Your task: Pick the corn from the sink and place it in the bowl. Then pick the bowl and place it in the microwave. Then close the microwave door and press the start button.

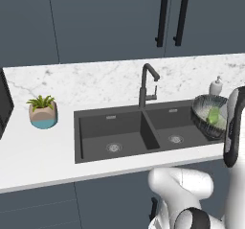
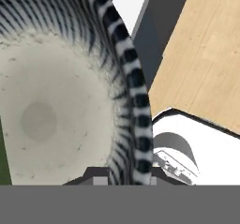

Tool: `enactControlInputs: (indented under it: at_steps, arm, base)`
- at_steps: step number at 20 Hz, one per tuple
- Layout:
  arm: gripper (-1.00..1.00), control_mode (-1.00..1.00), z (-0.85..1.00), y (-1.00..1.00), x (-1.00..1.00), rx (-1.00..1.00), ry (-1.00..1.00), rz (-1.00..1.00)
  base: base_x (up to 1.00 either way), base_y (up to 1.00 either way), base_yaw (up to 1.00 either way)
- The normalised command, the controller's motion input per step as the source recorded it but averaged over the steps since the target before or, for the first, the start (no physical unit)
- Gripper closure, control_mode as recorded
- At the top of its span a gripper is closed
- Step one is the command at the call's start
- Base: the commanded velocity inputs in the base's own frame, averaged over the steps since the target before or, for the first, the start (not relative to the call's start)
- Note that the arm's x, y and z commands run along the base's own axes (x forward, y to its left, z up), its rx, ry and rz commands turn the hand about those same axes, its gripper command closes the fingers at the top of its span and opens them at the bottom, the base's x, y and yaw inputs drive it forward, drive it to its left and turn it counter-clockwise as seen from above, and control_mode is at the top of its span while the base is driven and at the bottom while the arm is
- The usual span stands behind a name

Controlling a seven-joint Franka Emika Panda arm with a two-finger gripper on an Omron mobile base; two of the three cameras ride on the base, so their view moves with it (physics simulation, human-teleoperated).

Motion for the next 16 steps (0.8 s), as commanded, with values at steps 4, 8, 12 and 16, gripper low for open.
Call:
enactControlInputs:
  at_steps: [4, 8, 12, 16]
  arm:
    - [1.00, -1.00, 0.43, 0.98, -0.16, -0.25, -0.08, 0.00]
    - [1.00, -1.00, 0.63, 0.60, -0.04, -0.14, 0.00, 0.00]
    - [1.00, -1.00, 0.42, 0.24, -0.08, 0.00, 0.01, 0.03]
    - [1.00, -1.00, 0.19, 0.33, -0.05, 0.05, 0.10, 0.09]
  base:
    - [0.00, 0.00, 0.00]
    - [0.00, 0.00, 0.00]
    - [0.00, 0.00, 0.00]
    - [0.00, 0.00, 0.00]
